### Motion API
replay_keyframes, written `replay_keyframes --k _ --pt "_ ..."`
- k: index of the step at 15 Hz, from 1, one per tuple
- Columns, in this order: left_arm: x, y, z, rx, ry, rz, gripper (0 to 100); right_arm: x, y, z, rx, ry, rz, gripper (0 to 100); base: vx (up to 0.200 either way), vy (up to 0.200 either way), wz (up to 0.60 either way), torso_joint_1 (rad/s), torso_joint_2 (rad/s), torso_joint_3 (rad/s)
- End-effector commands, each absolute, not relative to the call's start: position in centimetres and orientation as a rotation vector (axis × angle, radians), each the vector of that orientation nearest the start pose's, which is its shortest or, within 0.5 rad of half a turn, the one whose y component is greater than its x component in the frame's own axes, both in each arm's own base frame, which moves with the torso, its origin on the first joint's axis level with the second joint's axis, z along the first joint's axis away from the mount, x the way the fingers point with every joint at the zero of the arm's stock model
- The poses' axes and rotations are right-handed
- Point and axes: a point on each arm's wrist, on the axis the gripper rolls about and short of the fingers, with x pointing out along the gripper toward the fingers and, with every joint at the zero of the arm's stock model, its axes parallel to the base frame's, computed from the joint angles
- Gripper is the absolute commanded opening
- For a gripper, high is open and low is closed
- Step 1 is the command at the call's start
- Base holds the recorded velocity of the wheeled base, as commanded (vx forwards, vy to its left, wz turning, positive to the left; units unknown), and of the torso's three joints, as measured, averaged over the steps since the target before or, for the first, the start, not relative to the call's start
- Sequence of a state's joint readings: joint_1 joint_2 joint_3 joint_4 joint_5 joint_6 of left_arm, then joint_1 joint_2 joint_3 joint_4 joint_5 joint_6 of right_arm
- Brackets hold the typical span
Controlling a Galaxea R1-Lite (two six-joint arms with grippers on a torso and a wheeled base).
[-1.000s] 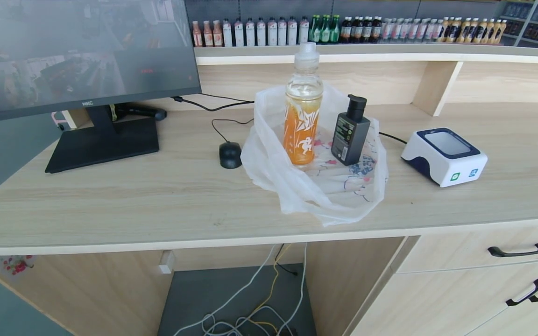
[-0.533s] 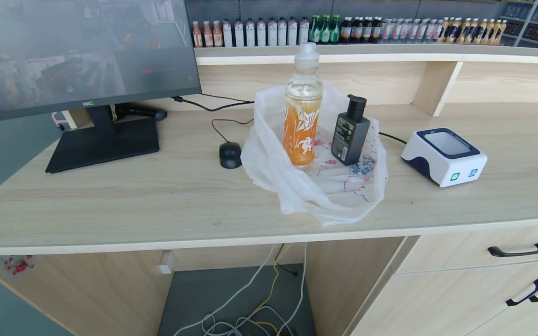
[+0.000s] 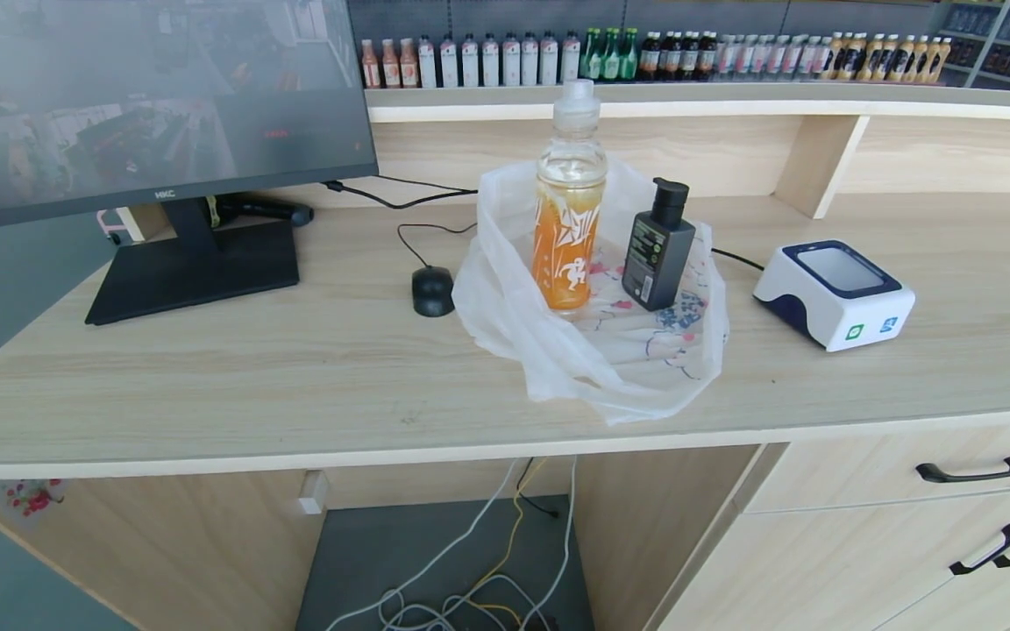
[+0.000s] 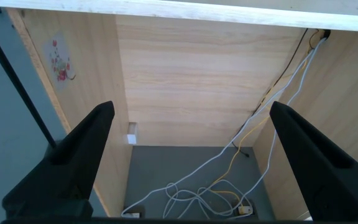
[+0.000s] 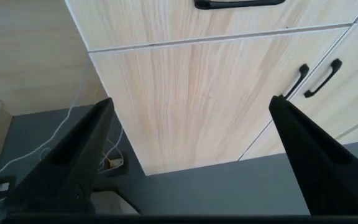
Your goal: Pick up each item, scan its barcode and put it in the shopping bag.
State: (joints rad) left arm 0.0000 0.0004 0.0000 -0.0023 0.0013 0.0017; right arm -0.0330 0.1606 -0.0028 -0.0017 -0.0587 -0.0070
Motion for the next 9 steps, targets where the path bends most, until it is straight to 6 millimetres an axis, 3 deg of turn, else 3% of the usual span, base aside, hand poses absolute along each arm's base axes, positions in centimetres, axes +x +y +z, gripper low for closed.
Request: replay_keyframes --k 1,7,9 --pt "-2.28 0.0 7.58 0.002 -0.003 0.002 100 -2.03 -0.14 7.66 0.002 0.032 -0.029 100 0.0 0.0 0.0 0.0 0.0 0.0" --pt "-2.28 0.0 7.58 0.002 -0.003 0.002 100 -2.29 -0.11 7.61 0.015 -0.003 -0.035 100 0.0 0.0 0.0 0.0 0.0 0.0" --pt "-2.28 0.0 7.58 0.002 -0.003 0.002 100 -2.29 -0.11 7.61 0.015 -0.003 -0.035 100 -0.2 0.0 0.0 0.0 0.0 0.007"
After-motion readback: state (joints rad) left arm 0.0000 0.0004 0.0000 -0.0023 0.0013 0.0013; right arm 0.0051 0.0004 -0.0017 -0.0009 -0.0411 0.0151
